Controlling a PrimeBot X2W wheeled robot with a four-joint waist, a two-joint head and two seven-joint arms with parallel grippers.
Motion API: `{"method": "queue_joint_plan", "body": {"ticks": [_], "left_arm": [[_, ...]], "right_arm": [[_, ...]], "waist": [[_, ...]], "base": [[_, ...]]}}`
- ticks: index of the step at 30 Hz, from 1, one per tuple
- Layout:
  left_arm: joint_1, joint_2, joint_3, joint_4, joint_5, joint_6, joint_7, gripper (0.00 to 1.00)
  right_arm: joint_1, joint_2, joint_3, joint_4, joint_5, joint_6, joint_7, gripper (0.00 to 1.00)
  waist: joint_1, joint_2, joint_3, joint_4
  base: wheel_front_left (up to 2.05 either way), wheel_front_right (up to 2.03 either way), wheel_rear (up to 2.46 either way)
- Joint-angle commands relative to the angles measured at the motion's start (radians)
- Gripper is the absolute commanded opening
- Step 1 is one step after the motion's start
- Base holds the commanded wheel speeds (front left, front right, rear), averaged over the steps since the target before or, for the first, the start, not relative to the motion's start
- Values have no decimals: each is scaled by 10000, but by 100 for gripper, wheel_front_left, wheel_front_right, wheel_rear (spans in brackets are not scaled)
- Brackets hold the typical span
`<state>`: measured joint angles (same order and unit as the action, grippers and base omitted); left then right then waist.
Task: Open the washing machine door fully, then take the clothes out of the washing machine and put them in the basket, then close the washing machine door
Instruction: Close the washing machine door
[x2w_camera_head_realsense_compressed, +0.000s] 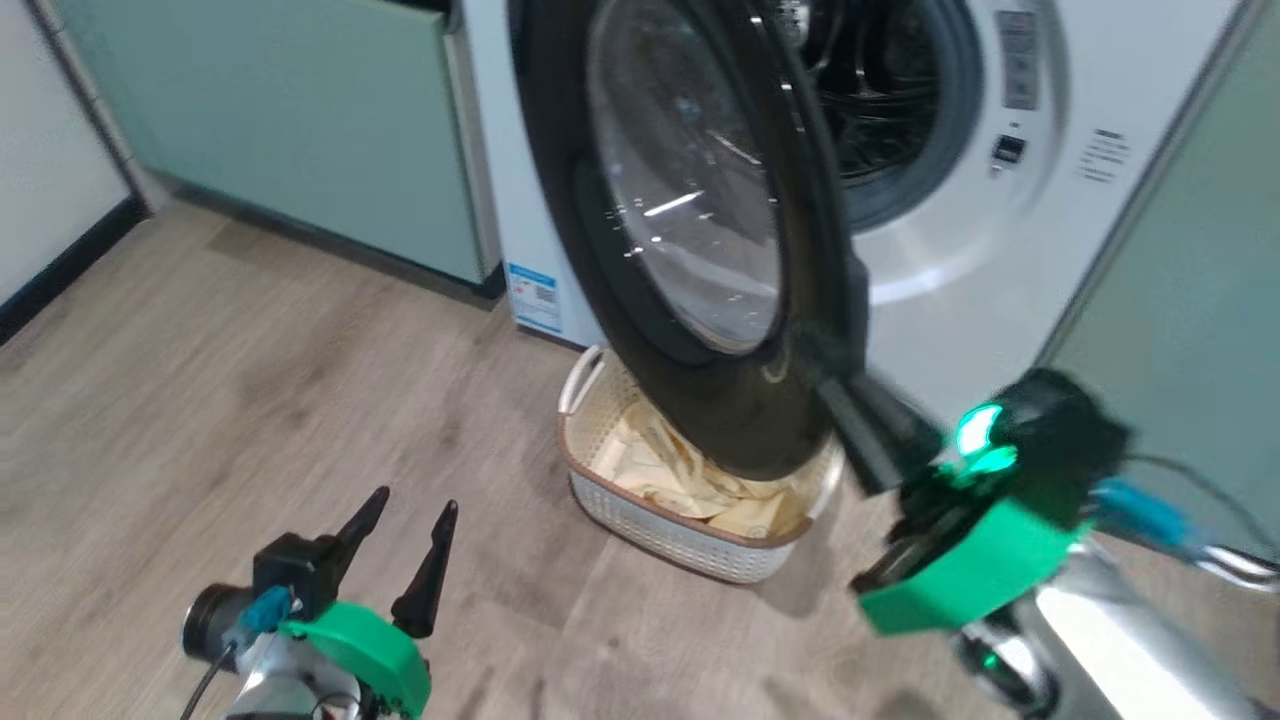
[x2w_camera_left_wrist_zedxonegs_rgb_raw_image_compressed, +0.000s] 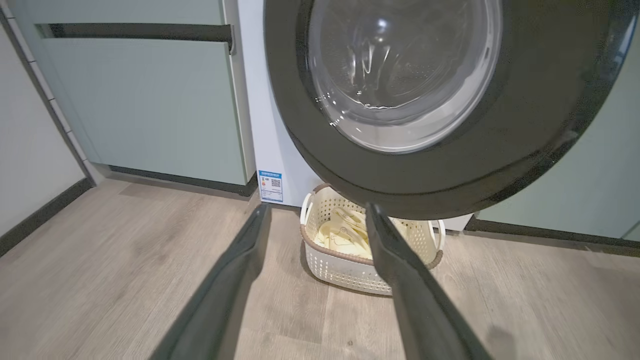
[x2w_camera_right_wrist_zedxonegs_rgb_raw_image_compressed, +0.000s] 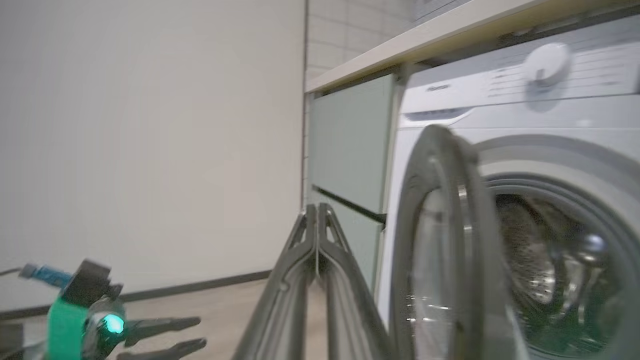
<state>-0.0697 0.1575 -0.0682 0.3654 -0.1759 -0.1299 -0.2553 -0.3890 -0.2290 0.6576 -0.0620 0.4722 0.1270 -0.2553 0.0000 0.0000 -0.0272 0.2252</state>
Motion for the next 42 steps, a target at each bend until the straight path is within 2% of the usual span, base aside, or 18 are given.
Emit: {"method": "queue_joint_plan", "body": {"ticks": [1, 9, 14, 22, 32, 42], "left_arm": [[-724, 70, 296, -265, 14, -7, -64, 100], [-949, 89, 132, -219, -37, -7, -65, 100], [-1037, 54, 114, -228, -27, -8, -65, 100], [-1156, -48, 74, -259, -25, -8, -65, 100], [-1440, -232, -9, -357, -16, -8, -65, 100], [-1561, -341, -154, -296, -37, -8, -65, 100]], "right_arm": [[-503, 64, 476, 37, -54, 37, -65, 0], [-570, 735, 1808, 1680, -250, 37, -65, 0], [-463, 991, 1897, 2682, -493, 37, -65, 0], [-368, 1491, 951, 4185, -1031, 37, -65, 0], [-887, 1775, -445, 5003, -1879, 37, -65, 0], [-1130, 1786, -1142, 5096, -1241, 37, -65, 0]], "waist": [[0, 0, 12, 274], [0, 0, 195, 700], [0, 0, 327, 772], [0, 0, 741, 666], [0, 0, 1428, 461], [0, 0, 1641, 436]], "base": [[0, 0, 0], [0, 0, 0], [0, 0, 0], [0, 0, 0], [0, 0, 0], [0, 0, 0]]}}
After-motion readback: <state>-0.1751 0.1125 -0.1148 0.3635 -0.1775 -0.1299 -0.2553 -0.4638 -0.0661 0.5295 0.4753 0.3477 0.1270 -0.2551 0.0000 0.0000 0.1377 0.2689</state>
